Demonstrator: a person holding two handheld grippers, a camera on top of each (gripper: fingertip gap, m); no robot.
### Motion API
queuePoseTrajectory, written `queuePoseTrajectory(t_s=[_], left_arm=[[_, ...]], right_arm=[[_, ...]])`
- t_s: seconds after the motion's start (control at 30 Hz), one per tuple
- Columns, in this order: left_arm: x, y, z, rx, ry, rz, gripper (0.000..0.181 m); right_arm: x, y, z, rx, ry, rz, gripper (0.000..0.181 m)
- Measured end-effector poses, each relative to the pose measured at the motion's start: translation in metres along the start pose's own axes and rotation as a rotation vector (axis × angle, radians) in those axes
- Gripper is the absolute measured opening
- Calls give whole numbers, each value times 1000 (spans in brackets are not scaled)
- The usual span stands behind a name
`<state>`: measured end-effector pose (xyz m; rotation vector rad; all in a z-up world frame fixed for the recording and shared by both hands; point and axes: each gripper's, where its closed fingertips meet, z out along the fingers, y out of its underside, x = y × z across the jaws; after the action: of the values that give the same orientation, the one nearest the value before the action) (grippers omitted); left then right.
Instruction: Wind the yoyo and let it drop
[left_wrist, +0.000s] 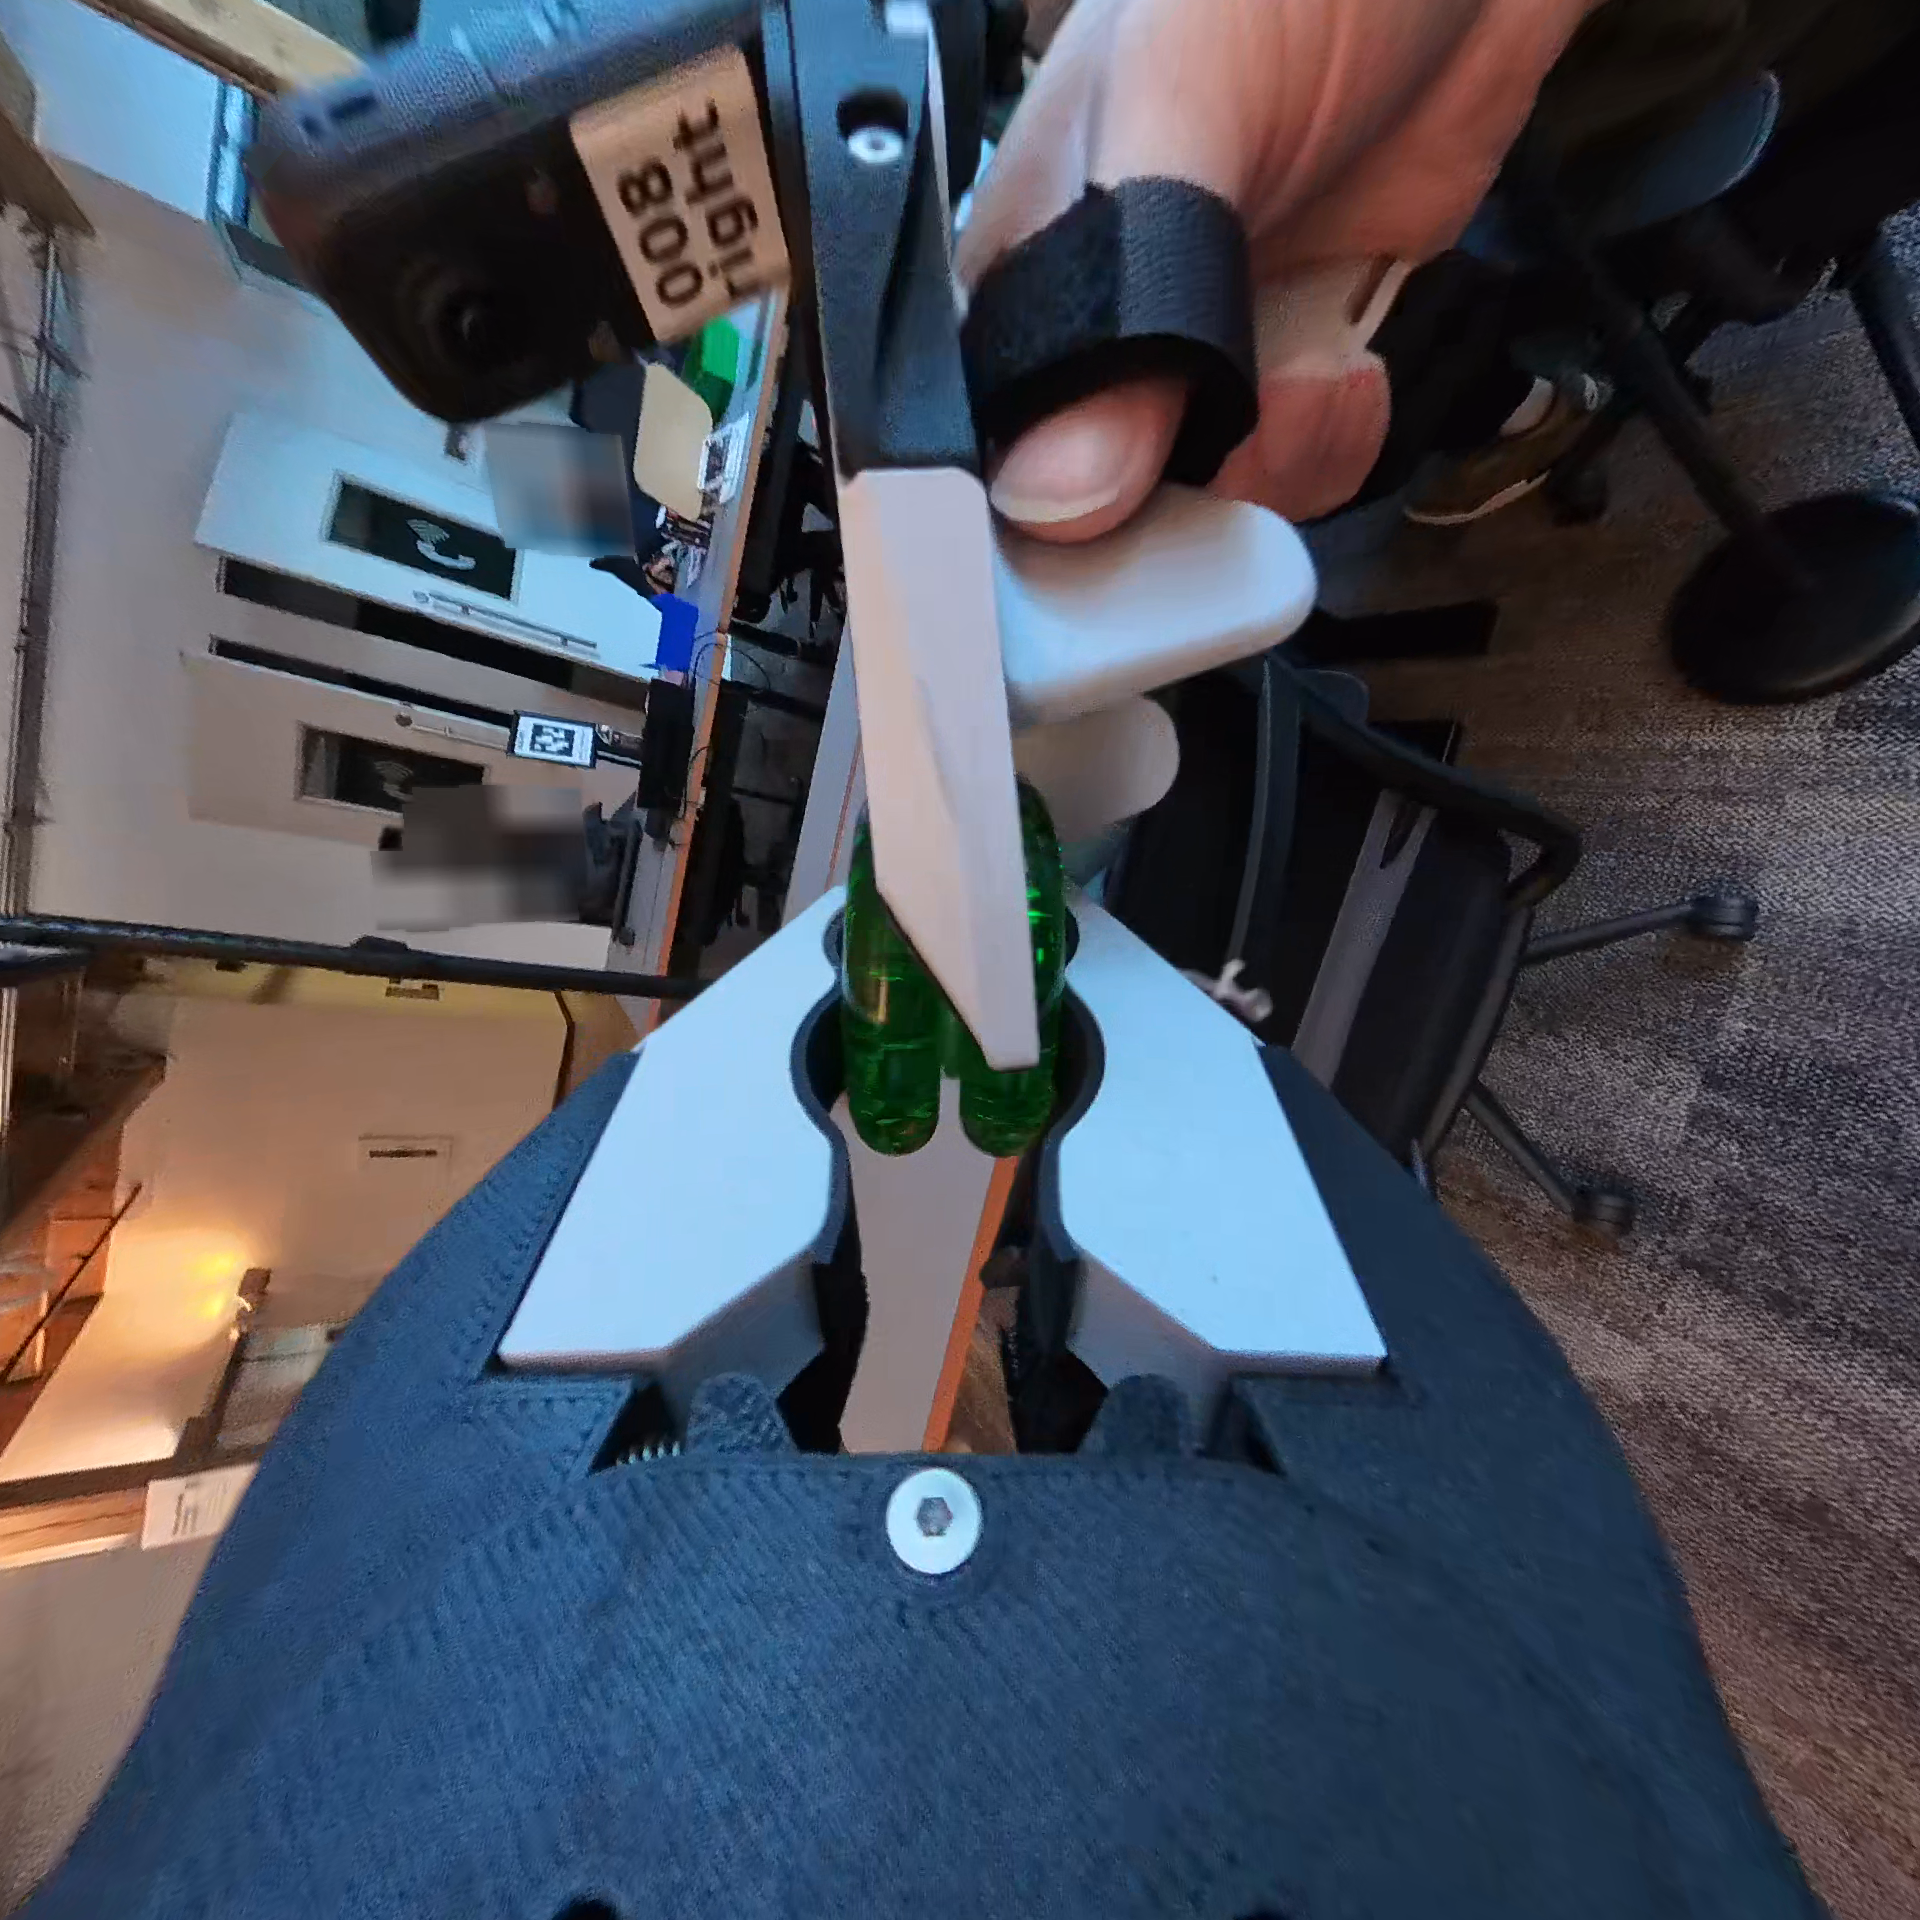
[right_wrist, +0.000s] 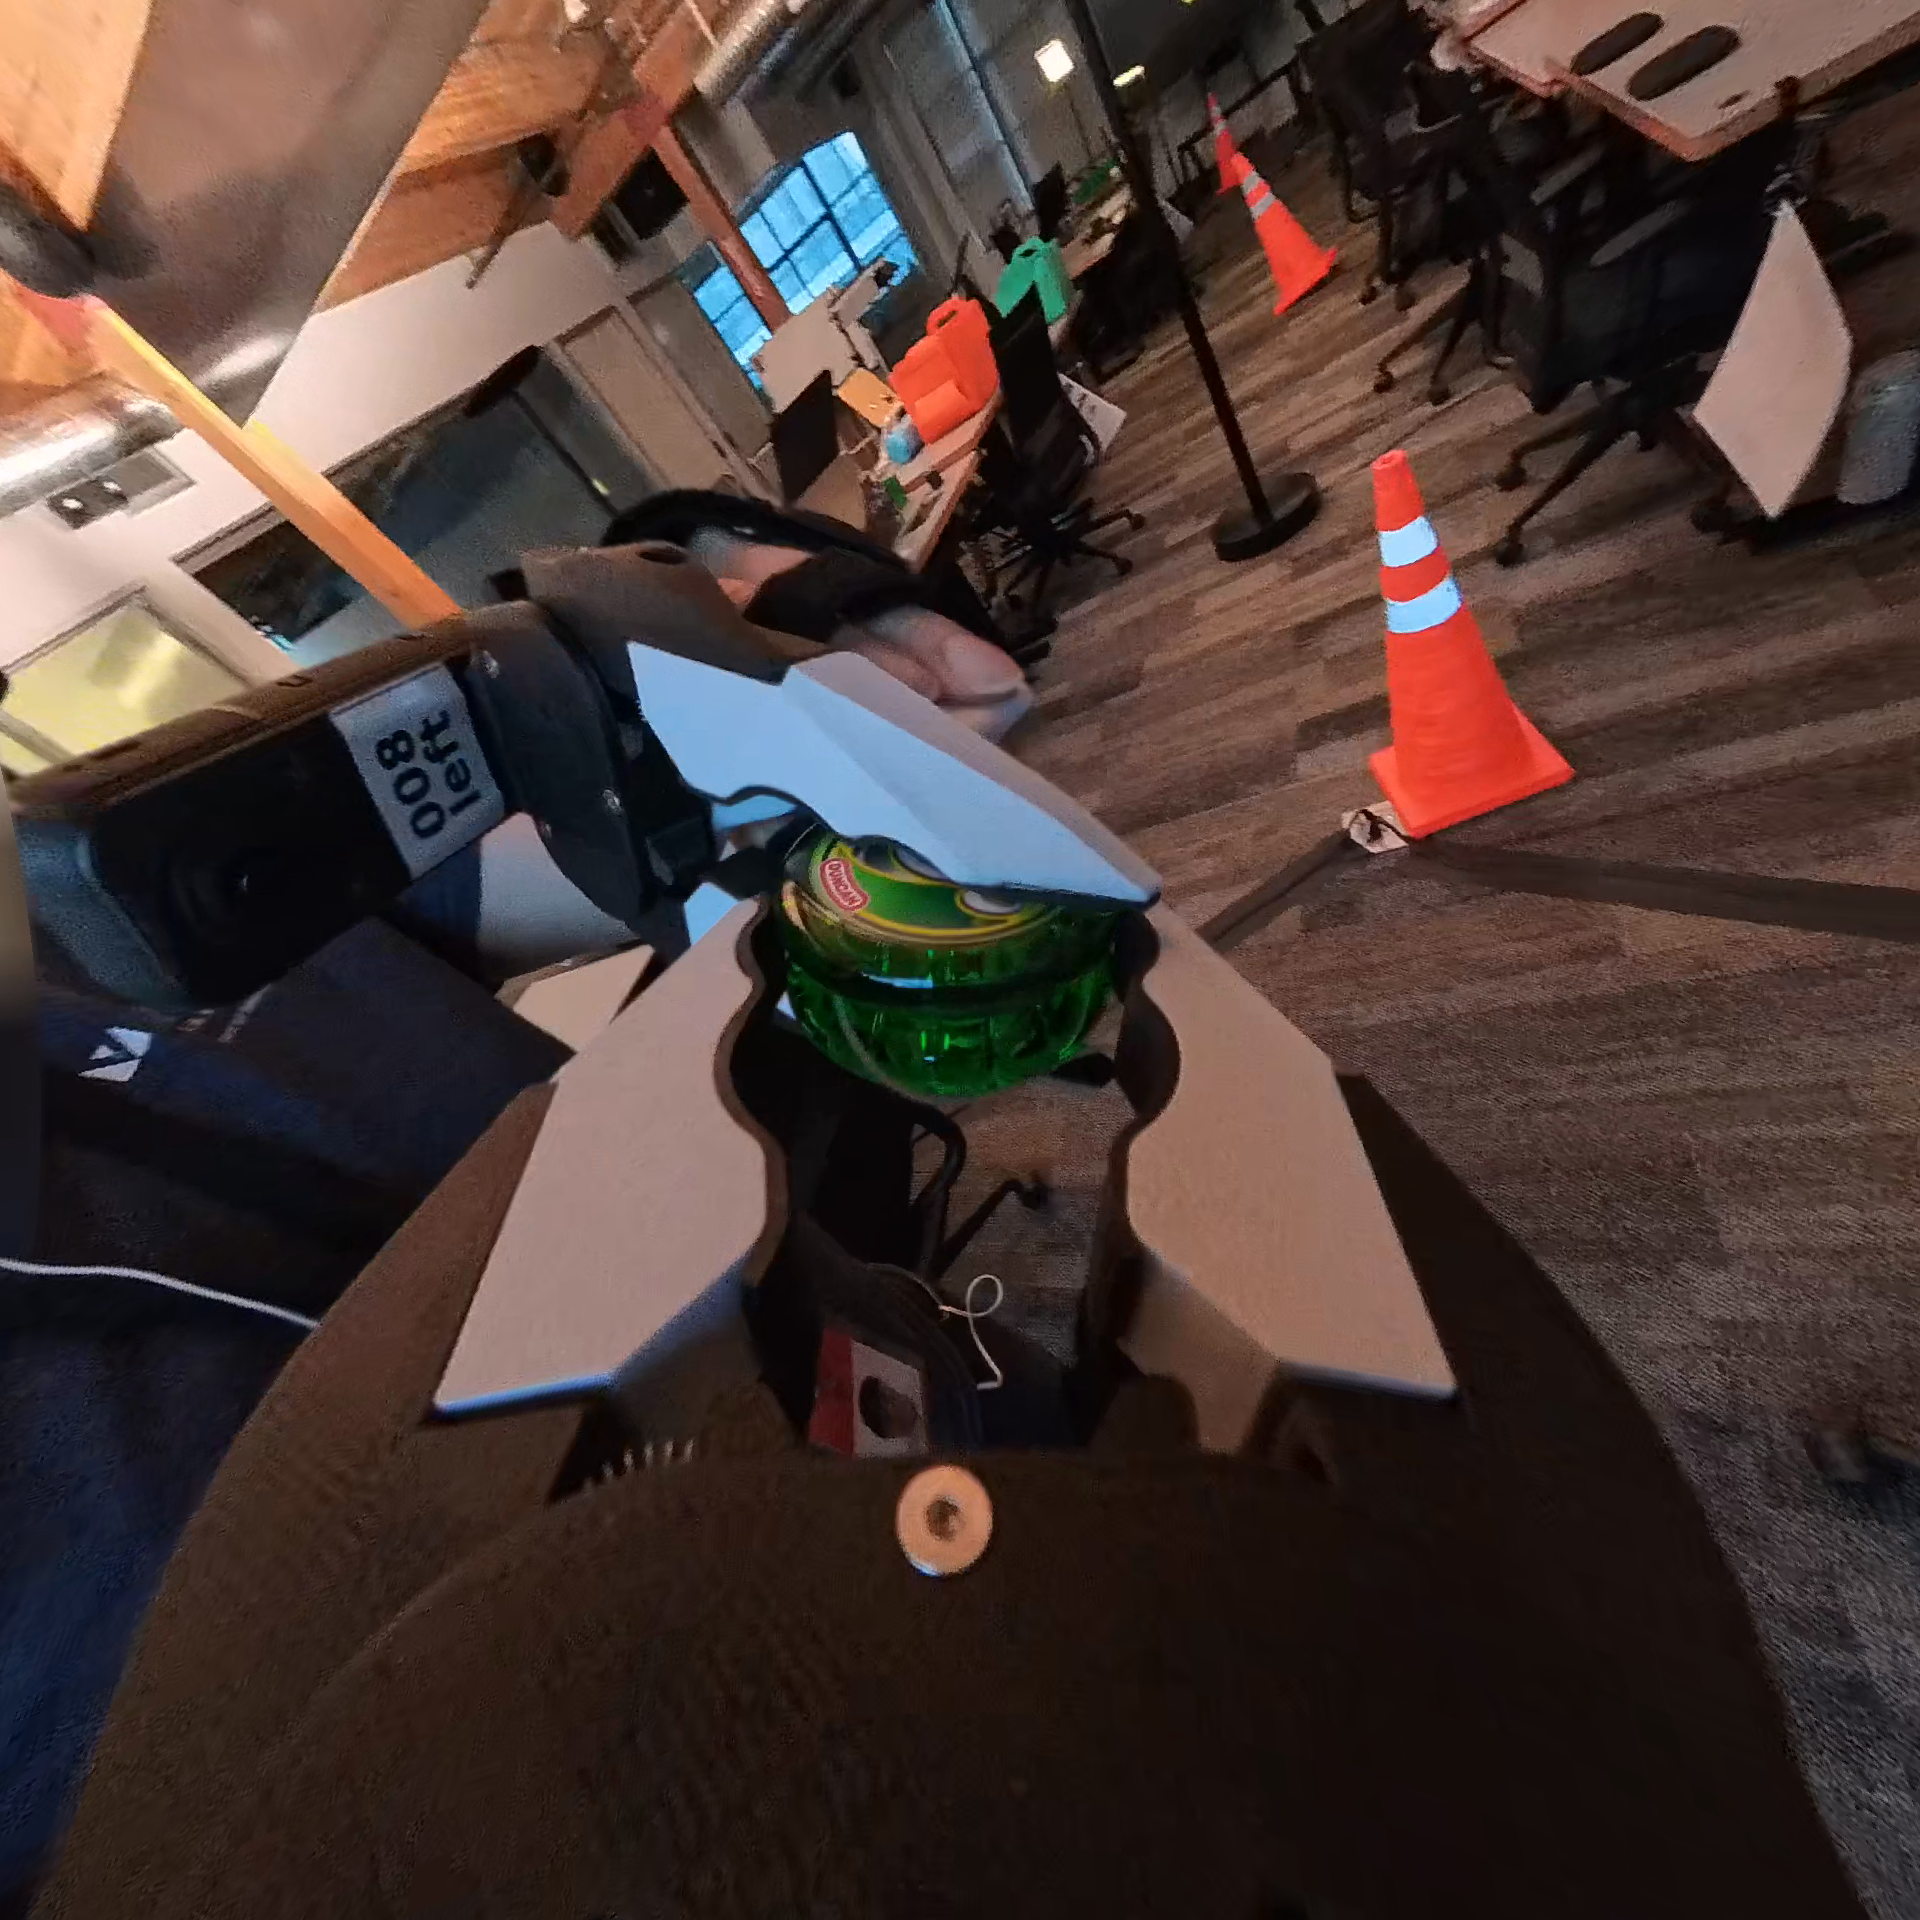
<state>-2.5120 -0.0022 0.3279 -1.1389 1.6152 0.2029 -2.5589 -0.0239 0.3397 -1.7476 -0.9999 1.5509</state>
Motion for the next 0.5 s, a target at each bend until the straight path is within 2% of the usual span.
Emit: queuePoseTrajectory(t_s=[0.1, 0.2, 0.27, 0.3, 0.37, 0.43, 0.5], left_arm=[[-2, 5, 3, -15, -20, -8, 31], [-2, 10, 7, -30, -1, -47, 30], [-3, 7, 7, 8, -1, -69, 30], [-4, 2, 5, 35, -10, -71, 30], [-4, -4, 0, 72, -15, -75, 29], [-4, -15, -7, 169, -14, -102, 29], [-3, -28, -16, 268, 6, -166, 29]], right_arm=[[6, -2, 1, 4, 111, 15, 62], [18, -3, 0, 40, 333, 88, 62], [18, -3, -4, 27, 499, -31, 65], [15, -5, -6, 17, 536, -99, 65], [7, -8, -8, 23, 471, -113, 67], [-1, -12, -10, 70, 301, 16, 86], [-17, -16, -10, 103, 65, 147, 77]])
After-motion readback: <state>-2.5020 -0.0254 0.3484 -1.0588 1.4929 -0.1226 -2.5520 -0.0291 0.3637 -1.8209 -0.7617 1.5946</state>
